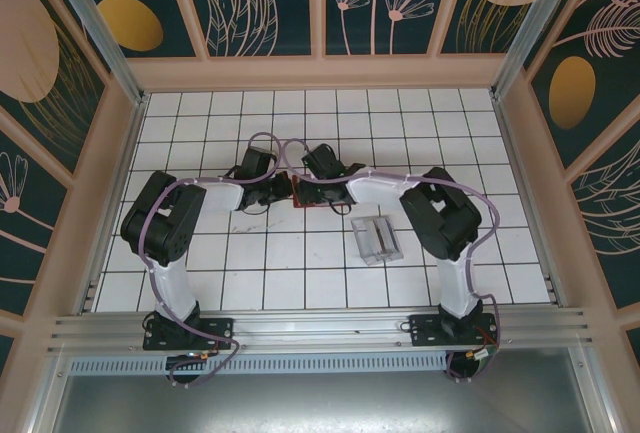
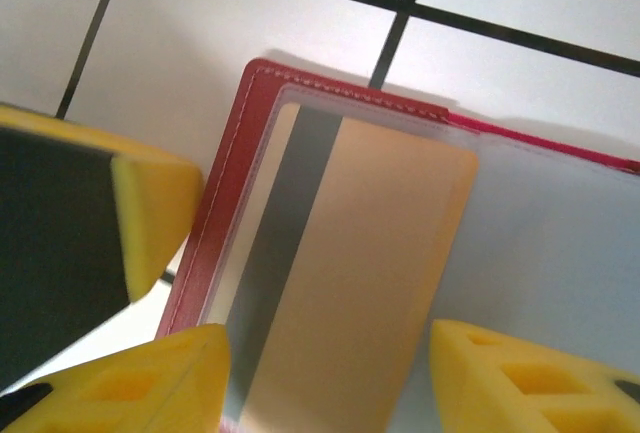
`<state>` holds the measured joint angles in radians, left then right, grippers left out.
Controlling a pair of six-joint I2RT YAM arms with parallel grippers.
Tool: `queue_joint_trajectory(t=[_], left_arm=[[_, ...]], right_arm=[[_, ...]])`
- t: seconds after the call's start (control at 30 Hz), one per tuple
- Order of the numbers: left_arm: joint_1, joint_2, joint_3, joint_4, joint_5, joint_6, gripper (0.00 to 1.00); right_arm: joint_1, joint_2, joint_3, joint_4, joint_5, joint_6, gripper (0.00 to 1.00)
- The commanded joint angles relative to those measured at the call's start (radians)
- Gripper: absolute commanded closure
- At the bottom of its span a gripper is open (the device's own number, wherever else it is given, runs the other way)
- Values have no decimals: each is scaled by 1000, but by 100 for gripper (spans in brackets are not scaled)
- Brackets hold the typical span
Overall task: Put the credit cards into the card holder
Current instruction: Insert the credit card into the card slot, then flip over the card slot in the card holder.
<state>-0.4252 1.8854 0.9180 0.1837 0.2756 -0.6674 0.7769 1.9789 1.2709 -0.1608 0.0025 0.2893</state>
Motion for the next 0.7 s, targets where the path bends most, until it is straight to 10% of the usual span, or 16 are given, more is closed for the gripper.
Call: queue_joint_trajectory(t=[0.0, 0.67], left_arm=[[5, 19, -38, -43, -10, 0, 100], [5, -34, -102, 7, 31, -31, 85]], right_arm=[[-16, -120, -41, 2, 8, 40, 44], [-102, -51, -78, -42, -104, 227, 39]])
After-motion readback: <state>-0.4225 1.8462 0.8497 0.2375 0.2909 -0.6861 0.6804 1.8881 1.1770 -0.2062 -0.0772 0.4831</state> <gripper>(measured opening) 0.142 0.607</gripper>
